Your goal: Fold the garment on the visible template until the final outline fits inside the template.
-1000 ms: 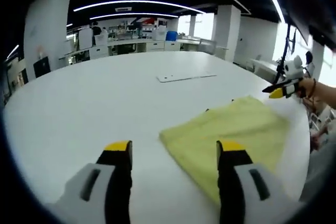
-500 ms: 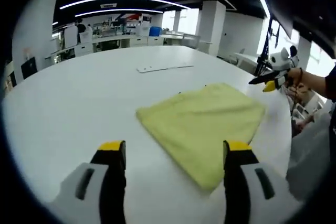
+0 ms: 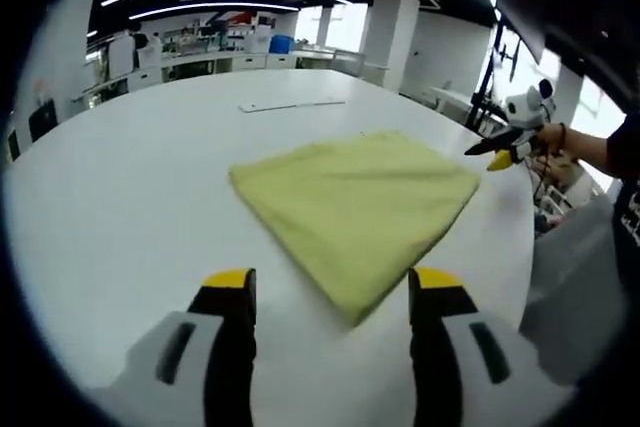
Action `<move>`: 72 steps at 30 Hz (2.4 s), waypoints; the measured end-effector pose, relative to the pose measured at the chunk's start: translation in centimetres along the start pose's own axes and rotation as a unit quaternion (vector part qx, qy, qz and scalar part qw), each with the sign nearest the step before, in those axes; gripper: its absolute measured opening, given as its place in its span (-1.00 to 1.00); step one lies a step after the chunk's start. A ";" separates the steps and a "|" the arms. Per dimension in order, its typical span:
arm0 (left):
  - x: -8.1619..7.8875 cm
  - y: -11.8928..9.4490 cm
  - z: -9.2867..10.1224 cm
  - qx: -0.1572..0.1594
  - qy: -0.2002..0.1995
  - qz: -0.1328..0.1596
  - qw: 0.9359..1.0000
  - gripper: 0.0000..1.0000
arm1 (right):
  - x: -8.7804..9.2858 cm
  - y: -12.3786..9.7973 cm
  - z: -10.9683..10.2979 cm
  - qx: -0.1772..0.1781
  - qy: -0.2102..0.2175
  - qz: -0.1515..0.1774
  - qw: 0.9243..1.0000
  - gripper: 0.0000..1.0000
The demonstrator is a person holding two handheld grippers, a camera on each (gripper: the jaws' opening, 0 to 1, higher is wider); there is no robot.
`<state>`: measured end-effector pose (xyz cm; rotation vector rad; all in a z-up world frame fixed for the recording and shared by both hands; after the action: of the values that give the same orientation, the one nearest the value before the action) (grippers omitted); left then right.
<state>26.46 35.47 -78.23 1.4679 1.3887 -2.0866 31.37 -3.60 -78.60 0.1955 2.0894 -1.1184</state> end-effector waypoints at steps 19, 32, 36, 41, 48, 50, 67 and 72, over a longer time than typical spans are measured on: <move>2.2 0.1 1.4 0.013 0.014 -0.040 0.999 -0.57 | 2.9 0.5 -0.2 0.033 -0.029 -0.015 0.999 -0.58; 2.4 0.6 1.5 0.007 0.016 -0.053 0.998 -0.94 | 3.2 0.3 0.3 0.036 -0.027 -0.005 0.999 -1.00; 2.3 0.5 1.3 0.007 0.020 -0.053 0.998 -0.98 | 3.0 0.1 0.4 0.034 -0.046 -0.011 0.998 -1.00; 2.2 0.4 1.4 0.008 0.022 -0.051 0.998 -1.00 | 2.7 -0.6 0.3 0.032 -0.075 -0.024 0.996 -1.00; 2.3 0.4 1.3 0.008 0.034 -0.056 0.998 -1.00 | 2.9 -0.6 0.2 0.028 -0.083 -0.034 0.996 -1.00; 2.5 0.4 1.1 0.008 0.036 -0.057 0.998 -1.00 | 3.2 -0.5 0.3 0.025 -0.085 -0.040 0.995 -1.00; 3.4 -0.1 1.6 0.017 0.053 -0.067 0.996 -1.00 | 4.7 -1.6 0.0 0.026 -0.076 -0.051 0.995 -1.00; 3.6 -0.5 2.2 0.019 0.057 -0.070 0.996 -1.00 | 5.0 -2.0 0.0 0.025 -0.074 -0.052 0.996 -1.00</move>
<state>23.07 35.07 -80.79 1.5685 1.5437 -2.1549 26.97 -5.80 -80.66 0.0271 1.9598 -1.2114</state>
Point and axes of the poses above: the point that each gripper's makers call its tool centre point, and the gripper's own axes: y roughly forward along the fingers, z roughly to its right, x roughly out of its underside, the point moved 5 cm from there along -y, roughly backward along the fingers, and after that the axes turned 9 degrees about y, right-handed, at the moved point
